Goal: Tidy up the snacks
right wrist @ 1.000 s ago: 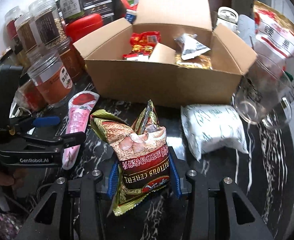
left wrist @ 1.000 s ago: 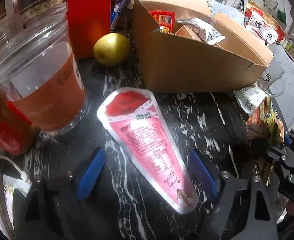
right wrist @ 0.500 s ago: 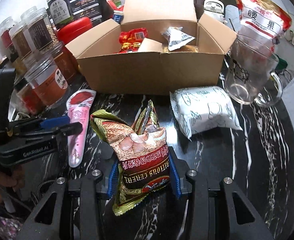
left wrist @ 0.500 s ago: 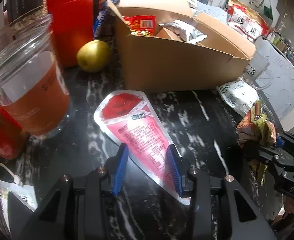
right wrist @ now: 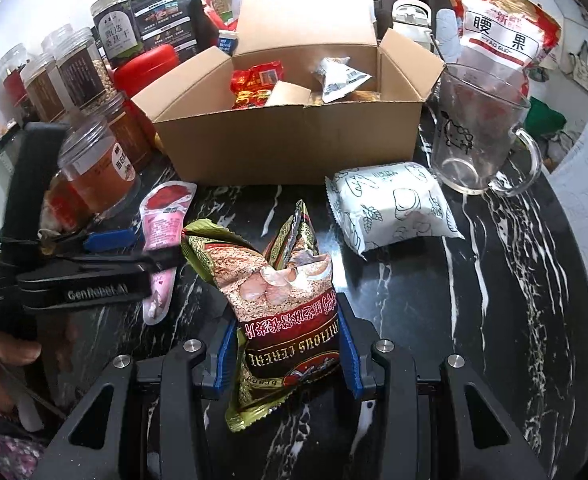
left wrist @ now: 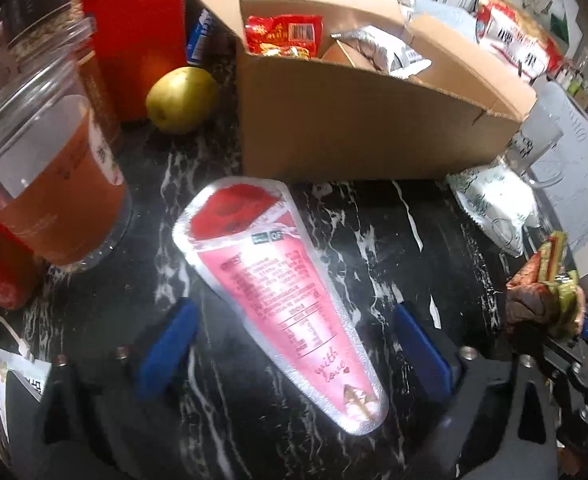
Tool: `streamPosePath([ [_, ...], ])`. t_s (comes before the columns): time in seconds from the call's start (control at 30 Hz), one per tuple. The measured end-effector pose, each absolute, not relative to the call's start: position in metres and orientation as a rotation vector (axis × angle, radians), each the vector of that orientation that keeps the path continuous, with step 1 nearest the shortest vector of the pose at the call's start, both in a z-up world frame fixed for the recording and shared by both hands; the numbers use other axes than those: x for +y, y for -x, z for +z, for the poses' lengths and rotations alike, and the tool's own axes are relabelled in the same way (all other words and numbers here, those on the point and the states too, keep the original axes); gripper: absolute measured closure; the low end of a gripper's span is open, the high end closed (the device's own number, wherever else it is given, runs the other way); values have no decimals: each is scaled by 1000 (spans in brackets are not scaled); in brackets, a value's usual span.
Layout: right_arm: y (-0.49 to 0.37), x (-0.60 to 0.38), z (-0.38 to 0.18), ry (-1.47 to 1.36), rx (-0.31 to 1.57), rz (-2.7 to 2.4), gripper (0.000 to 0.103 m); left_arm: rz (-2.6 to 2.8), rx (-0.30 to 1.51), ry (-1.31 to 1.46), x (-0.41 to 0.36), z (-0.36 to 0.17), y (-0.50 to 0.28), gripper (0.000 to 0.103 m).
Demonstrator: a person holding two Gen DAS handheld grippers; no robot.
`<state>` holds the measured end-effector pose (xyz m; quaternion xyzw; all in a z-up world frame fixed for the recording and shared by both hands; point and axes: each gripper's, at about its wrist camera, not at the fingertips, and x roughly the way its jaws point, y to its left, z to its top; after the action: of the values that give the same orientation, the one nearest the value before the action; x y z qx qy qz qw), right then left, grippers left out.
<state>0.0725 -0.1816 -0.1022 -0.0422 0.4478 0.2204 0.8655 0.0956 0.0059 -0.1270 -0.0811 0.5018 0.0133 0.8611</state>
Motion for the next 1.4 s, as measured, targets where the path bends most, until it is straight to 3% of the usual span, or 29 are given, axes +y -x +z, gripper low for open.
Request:
streamPosePath([
  [0.3,-73,-192,-100,74,931,434,61,102,1034,101,3,-133,-108,4],
  [0.37,-73,-194,-100,69,930,432,61,88,992,91,2,-130,-102,21],
  [0.4,-73,-195,-100,66,930,432,61,92,979,91,1,-128,-102,44],
  [0.43,-73,-196,-101,64,929,432,61,87,968,98,-1,-126,-101,49],
  [0.73,-70,-200,-101,52,926,427,61,-98,947,42,-26,-128,-94,58],
  [1.1,-62,-210,-102,32,935,404,61,-153,952,-24,-41,-123,-77,55],
  [1.17,-61,-210,-102,29,938,403,61,-143,948,-22,-41,-124,-71,45],
  [1.23,-60,-211,-102,28,938,403,61,-125,962,-25,-41,-126,-72,21],
  [1.27,-59,-211,-101,28,937,403,61,-120,977,-16,-39,-128,-75,16],
  [1.3,-59,-210,-101,29,935,403,61,-111,987,-19,-39,-129,-76,11],
  [1.4,-57,-210,-100,30,932,404,61,-118,984,-17,-37,-130,-77,11],
])
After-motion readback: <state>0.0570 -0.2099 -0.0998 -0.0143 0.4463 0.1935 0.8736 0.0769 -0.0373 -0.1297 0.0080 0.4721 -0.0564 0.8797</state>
